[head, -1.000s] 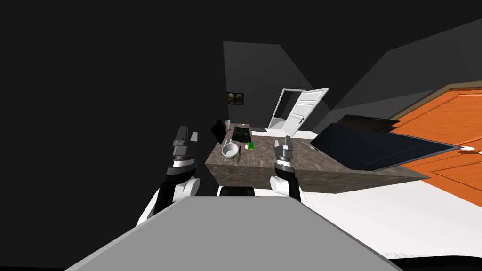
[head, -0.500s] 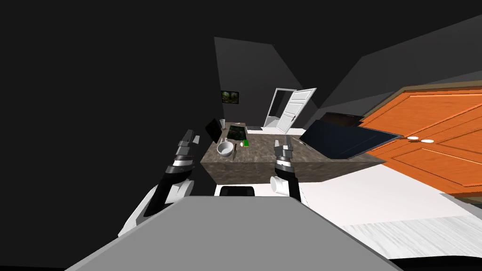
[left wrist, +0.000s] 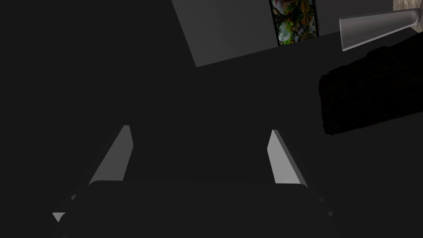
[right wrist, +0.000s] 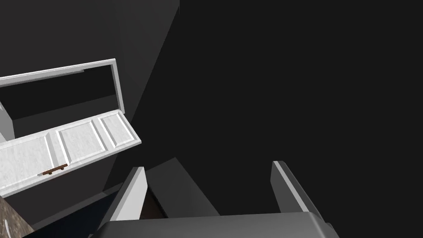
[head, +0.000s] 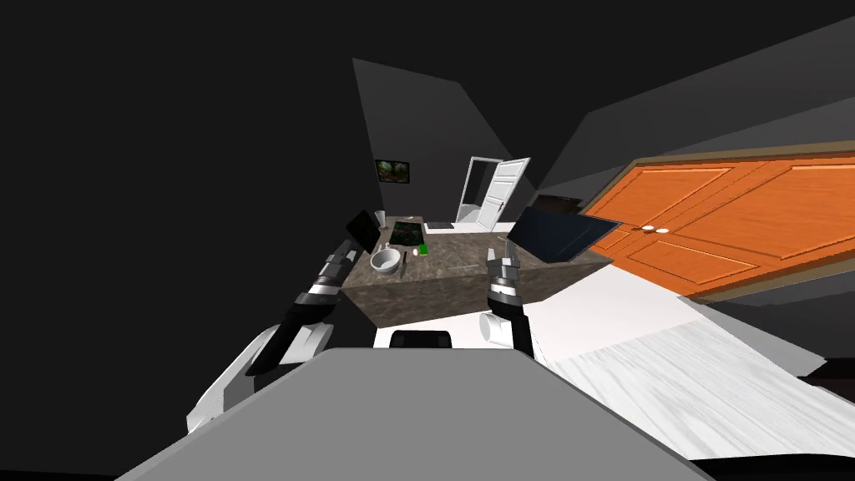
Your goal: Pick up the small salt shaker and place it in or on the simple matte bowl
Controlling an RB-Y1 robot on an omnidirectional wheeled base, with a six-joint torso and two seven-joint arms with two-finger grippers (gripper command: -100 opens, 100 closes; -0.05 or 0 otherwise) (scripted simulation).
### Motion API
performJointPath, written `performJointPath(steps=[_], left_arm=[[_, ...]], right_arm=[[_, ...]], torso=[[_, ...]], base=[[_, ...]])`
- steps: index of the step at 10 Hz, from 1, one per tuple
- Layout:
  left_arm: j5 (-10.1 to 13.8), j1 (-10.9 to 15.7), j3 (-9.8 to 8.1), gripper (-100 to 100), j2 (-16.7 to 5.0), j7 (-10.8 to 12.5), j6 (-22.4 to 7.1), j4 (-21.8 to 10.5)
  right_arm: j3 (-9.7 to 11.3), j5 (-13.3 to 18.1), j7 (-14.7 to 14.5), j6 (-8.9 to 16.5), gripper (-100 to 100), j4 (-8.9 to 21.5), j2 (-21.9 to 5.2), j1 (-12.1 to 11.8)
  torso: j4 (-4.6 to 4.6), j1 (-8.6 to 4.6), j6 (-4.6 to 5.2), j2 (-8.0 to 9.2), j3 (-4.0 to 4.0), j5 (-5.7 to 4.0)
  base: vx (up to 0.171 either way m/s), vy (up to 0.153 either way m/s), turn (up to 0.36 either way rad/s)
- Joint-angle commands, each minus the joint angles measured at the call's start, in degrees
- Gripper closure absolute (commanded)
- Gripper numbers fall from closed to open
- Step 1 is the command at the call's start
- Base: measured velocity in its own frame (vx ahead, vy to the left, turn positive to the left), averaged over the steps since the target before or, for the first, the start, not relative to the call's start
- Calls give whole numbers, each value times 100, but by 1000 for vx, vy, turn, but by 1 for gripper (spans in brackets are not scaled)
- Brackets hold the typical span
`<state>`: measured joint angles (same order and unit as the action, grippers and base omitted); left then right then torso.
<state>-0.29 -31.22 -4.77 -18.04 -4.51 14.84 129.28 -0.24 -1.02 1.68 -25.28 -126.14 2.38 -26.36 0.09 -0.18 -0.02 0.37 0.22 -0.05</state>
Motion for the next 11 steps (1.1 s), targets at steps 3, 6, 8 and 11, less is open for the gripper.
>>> performJointPath(steps=[3,6,8,11], left_arm=[[78,12,-200,-100,-551,180,-533,-237],[103,8,-279,-100,-787,252,-775,-361],[127,9,-359,-100,-1029,322,-1006,-492],[168,25,-510,-100,-1523,456,-1475,-771]], right_arm=[[0,0,0,0,0,0,0,0],[0,0,0,0,0,0,0,0],[0,0,0,0,0,0,0,0],[0,0,0,0,0,0,-1,1]], torso=[[-3,11,0,-14,-8,2],[-4,13,4,-17,-10,3],[-4,14,3,-19,-11,3],[-4,14,4,-14,-9,3]], base=[[-47,-48,-145],[-37,-35,-140],[-34,-33,-142],[-44,-34,-218]])
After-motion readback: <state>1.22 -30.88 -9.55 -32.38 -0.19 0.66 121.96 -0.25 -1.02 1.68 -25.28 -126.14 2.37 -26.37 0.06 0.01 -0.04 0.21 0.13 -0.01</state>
